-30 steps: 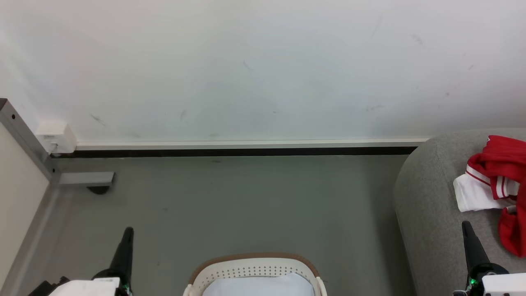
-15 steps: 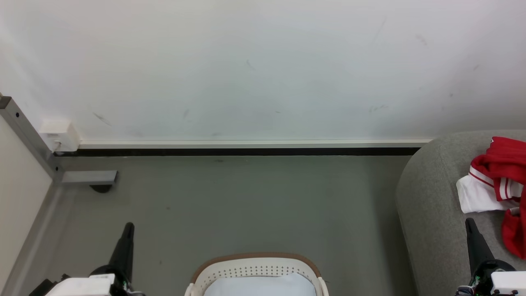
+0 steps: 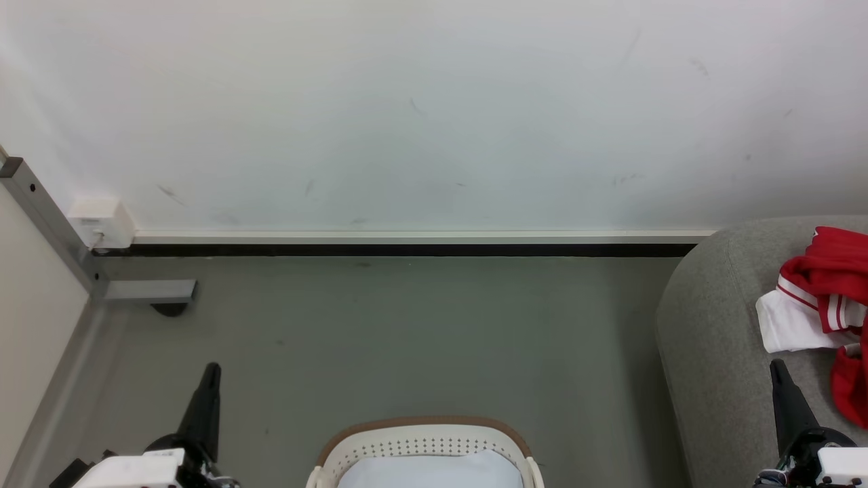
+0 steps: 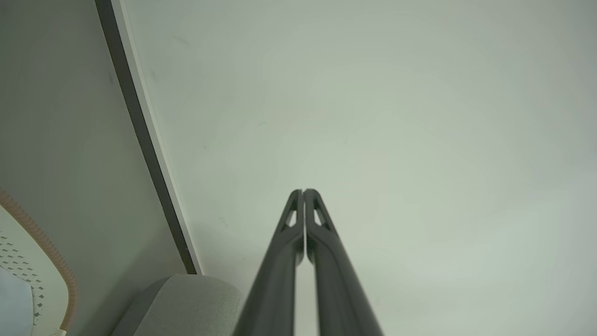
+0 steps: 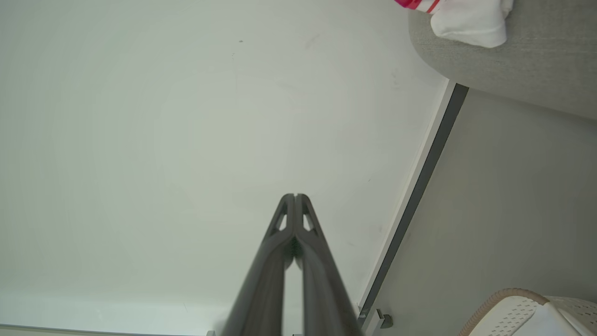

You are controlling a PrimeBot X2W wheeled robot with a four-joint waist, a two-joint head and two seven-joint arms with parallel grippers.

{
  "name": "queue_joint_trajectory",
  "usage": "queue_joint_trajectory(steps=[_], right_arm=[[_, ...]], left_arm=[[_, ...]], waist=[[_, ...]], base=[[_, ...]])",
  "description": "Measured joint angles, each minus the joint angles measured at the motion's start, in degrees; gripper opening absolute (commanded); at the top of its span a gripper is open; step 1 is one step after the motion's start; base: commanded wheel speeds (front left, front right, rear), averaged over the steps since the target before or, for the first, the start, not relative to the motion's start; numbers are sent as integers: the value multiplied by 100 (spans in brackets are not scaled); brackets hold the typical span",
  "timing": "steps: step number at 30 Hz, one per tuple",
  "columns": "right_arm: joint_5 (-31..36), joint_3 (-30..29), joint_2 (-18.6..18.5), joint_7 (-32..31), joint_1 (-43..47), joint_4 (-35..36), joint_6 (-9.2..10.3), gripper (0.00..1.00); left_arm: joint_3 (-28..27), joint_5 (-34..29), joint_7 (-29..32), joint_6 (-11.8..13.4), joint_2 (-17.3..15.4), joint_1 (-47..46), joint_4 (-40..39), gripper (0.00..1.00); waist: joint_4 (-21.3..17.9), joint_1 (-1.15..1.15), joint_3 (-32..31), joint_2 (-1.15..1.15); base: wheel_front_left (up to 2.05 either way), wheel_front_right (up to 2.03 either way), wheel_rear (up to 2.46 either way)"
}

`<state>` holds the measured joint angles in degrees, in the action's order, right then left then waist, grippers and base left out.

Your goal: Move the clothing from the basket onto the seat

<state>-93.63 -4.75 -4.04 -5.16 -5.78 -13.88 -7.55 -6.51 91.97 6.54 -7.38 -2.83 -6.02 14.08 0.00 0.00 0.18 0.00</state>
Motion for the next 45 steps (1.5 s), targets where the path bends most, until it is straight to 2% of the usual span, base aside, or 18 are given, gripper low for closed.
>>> queue_joint_trajectory(steps=[45], right_arm=[[35, -82, 45, -57, -2, -4, 0, 0]], left_arm=[[0, 1, 0, 0, 1, -2, 0, 0]], waist=[[-1, 0, 0, 0]], base=[[0, 0, 0]])
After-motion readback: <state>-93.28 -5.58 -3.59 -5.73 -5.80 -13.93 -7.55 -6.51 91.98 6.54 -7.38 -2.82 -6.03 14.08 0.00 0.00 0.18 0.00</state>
